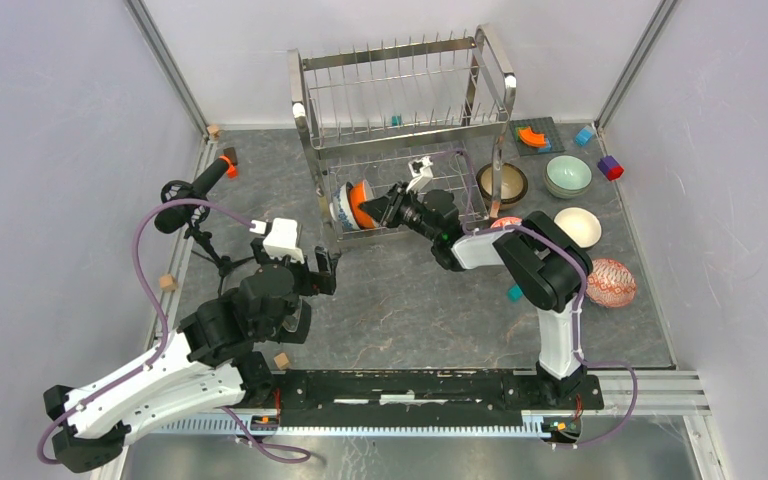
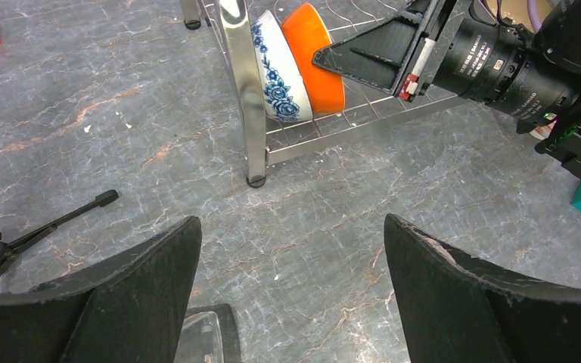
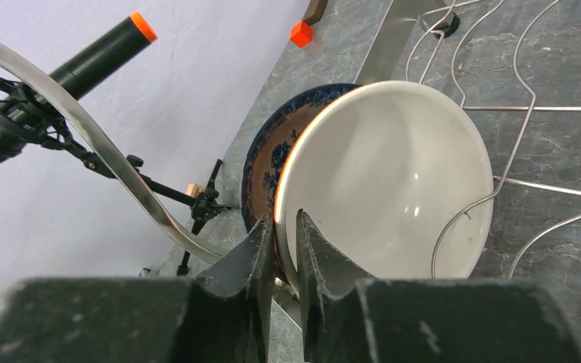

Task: Unload the bowls from the dish rack
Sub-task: Pick up the bowl from the dish rack.

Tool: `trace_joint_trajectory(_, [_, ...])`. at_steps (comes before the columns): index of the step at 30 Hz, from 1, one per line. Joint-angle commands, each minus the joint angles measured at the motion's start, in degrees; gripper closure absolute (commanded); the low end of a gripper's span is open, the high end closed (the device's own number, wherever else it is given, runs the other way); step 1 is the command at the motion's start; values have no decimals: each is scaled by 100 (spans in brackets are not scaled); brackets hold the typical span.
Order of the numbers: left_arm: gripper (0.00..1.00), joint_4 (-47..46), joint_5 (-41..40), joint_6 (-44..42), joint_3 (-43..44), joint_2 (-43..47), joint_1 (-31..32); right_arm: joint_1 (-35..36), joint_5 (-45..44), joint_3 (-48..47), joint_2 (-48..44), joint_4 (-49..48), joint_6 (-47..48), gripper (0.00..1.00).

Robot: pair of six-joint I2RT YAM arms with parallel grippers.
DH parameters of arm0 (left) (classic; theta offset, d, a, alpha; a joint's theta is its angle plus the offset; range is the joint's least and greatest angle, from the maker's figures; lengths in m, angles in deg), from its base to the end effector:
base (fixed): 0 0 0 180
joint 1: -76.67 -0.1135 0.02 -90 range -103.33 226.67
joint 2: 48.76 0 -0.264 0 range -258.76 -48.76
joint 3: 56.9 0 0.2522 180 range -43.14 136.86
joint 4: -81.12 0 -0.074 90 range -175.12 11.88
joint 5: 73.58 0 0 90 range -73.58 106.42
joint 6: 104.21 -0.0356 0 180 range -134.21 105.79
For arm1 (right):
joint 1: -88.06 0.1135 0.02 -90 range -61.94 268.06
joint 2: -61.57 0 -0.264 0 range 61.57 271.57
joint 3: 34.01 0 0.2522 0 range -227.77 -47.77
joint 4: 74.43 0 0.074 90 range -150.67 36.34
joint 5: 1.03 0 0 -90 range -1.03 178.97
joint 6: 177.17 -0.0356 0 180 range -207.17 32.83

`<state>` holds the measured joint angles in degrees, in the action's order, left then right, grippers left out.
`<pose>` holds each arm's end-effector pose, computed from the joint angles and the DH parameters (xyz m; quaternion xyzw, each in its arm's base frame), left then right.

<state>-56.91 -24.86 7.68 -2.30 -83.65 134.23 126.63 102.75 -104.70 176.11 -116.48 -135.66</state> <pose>0.0918 -0.1006 0.3114 0.0510 0.7998 -0.1082 0.5882 0.3231 0.2685 0.1755 -0.0215 0.7175 0.5383 0.4416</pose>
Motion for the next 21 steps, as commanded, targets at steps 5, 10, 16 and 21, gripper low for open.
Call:
trace_joint_trajectory(5, [5, -96, 67, -102, 54, -61, -8, -178, 411, 111, 50, -981, -492, 91])
trace_joint_trajectory(10, [5, -105, 68, -104, 47, -103, -9, -252, 555, 150, 17, -1148, -538, 95])
trace_joint_trajectory(16, [5, -107, 67, -107, 60, -140, -9, -256, 835, 41, 168, -1186, -644, 73])
trace_joint_trajectory(21, [5, -112, 72, -106, 62, -149, -11, -255, 920, 37, 217, -1163, -653, 65])
